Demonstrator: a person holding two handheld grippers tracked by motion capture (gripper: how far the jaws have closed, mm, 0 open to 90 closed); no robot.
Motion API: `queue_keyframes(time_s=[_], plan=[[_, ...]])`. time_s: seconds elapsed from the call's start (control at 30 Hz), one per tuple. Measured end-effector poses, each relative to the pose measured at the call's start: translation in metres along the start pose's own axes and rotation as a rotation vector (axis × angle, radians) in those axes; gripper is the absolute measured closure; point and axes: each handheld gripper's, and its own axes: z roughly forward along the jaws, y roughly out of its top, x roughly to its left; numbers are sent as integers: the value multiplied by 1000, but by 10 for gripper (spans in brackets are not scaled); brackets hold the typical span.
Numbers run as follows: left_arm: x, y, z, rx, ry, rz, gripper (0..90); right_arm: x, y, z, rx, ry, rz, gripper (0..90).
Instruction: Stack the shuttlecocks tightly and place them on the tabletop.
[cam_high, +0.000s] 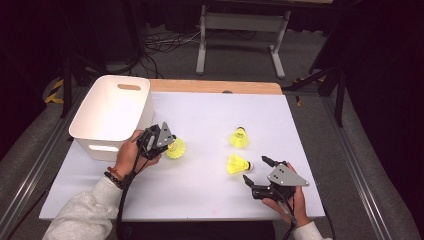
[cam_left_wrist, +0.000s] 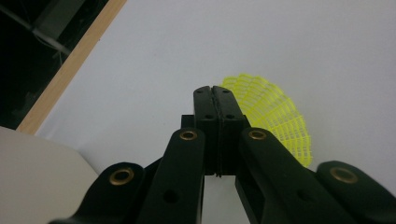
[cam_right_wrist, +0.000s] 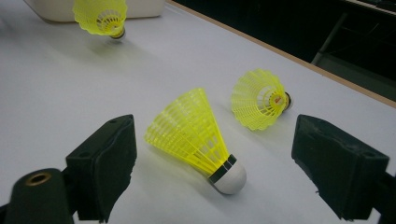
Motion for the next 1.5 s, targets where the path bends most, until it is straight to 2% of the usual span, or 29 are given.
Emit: queue_keyframes(time_s=[0.03, 0.17, 0.33, 0.53, 0.7, 0.87, 0.97, 1.07, 1.17, 1.37, 1.4, 1.5], plan=[[0, 1, 2, 1, -15, -14, 900, 0, 0, 0, 2, 2, 1, 147], [-2, 12, 11, 20, 26, -34, 900, -1, -1, 1, 6, 8, 14, 147], [-1, 21, 24, 13, 38, -54, 889, -3, -1, 0, -1, 6, 27, 148], [-1, 38, 47, 30, 1, -33, 879, -4, -1, 0, 0, 6, 24, 149], [-3, 50, 65, 60, -1, -20, 852, -5, -2, 0, 1, 12, 36, 148], [-1, 55, 78, 139, -22, -25, 871, -6, -3, -1, 0, 19, 42, 148], [3, 54, 79, 151, -45, -65, 891, -7, -4, 0, 4, 26, 48, 148], [7, 51, 78, 170, -27, -85, 893, -8, -4, 0, 6, 32, 56, 147], [11, 51, 76, 175, -28, -106, 896, -9, -4, 1, 10, 35, 55, 147], [7, 56, 56, 179, -22, -99, 900, -8, -4, 1, 13, 40, 52, 148], [6, 57, 53, 168, -30, -89, 900, -8, -4, 1, 14, 41, 53, 147], [4, 58, 51, 183, -20, -67, 899, -7, -4, 1, 16, 44, 49, 148]])
